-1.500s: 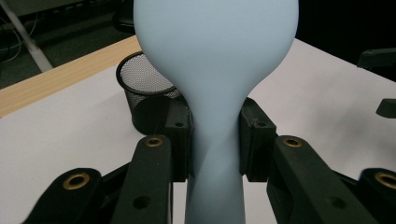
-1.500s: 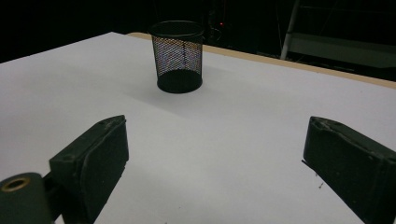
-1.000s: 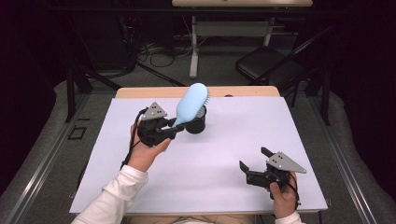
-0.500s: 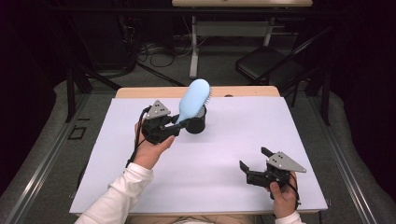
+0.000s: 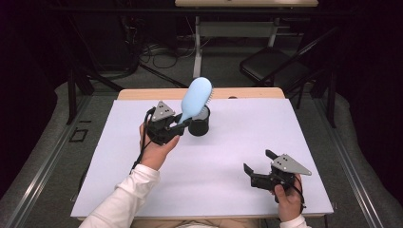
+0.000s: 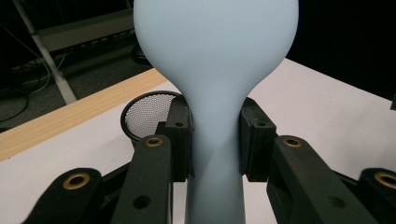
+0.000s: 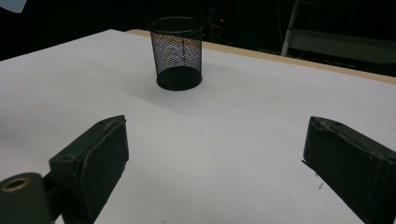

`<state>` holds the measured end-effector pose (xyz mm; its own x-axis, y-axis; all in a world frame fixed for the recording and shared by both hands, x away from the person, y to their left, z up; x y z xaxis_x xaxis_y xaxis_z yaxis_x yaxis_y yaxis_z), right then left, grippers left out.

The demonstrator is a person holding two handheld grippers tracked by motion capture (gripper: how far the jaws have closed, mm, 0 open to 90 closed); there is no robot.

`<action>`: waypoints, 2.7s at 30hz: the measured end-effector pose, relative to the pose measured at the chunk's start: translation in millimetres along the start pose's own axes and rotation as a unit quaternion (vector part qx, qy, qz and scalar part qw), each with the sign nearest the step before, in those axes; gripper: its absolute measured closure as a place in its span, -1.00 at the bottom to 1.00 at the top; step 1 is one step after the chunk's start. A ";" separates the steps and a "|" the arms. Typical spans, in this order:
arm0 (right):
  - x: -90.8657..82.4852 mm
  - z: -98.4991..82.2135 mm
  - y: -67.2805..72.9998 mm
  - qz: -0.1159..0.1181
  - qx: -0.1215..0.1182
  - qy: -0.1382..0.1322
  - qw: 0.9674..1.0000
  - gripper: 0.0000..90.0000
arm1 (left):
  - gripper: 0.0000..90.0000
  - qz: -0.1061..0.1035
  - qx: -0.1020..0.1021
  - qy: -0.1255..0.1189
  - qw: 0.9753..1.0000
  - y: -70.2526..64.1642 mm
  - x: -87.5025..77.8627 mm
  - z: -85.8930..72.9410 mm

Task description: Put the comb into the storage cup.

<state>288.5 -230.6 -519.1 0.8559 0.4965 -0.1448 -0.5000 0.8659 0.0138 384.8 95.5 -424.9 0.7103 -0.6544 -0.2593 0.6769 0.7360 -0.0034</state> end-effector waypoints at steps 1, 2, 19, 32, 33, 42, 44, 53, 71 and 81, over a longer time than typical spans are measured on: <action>0.1 0.0 -0.2 0.000 0.000 0.000 1.000 -0.86 | 0.55 0.002 0.001 -0.002 1.000 -0.1 0.7 -0.2; 0.2 -0.1 -0.2 0.000 0.001 0.000 1.000 -0.86 | 0.55 0.005 0.002 -0.003 1.000 -0.1 1.4 -0.4; 4.4 0.8 1.5 -0.004 0.005 0.007 1.000 -0.86 | 0.55 0.012 -0.012 -0.028 0.999 3.2 7.6 -7.6; 6.1 5.8 4.9 -0.007 0.002 0.008 1.000 -0.86 | 0.55 0.006 -0.016 -0.053 0.998 0.9 6.2 -9.1; 6.6 5.9 5.0 -0.006 0.000 0.007 1.000 -0.86 | 0.55 0.005 -0.016 -0.055 0.998 0.4 6.5 -9.4; 8.5 9.3 4.8 -0.006 0.001 0.011 1.000 -0.86 | 0.55 -0.002 -0.016 -0.065 0.998 -2.6 6.9 -13.5; 8.9 10.4 4.5 -0.006 0.002 0.012 1.000 -0.86 | 0.55 0.000 -0.016 -0.066 0.998 -2.2 6.8 -13.7; 11.8 16.8 3.7 -0.003 0.004 0.017 1.000 -0.86 | 0.55 -0.002 -0.018 -0.075 0.997 -1.1 5.6 -13.6; 33.0 39.1 -0.8 0.025 0.042 0.042 0.998 -0.86 | 0.55 0.000 -0.012 -0.076 0.997 -2.0 5.0 -16.9; 47.0 45.0 -3.3 0.026 0.054 0.058 0.996 -0.85 | 0.55 0.003 -0.011 -0.073 0.997 -1.9 3.4 -19.8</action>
<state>336.4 -207.4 -481.4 0.8047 0.5361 -0.2551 -0.5207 0.8437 0.1306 382.2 95.3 -444.8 0.7360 -0.6669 -0.1162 0.6692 0.7427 -0.0237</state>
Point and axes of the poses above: each handheld gripper's, and its own axes: x roughly forward along the jaws, z roughly out of its top, y roughly to its left, the point moved 2 cm from there along x, roughly forward along the jaws, and after that the axes turned 10 degrees about -y, right-handed, at the moved point
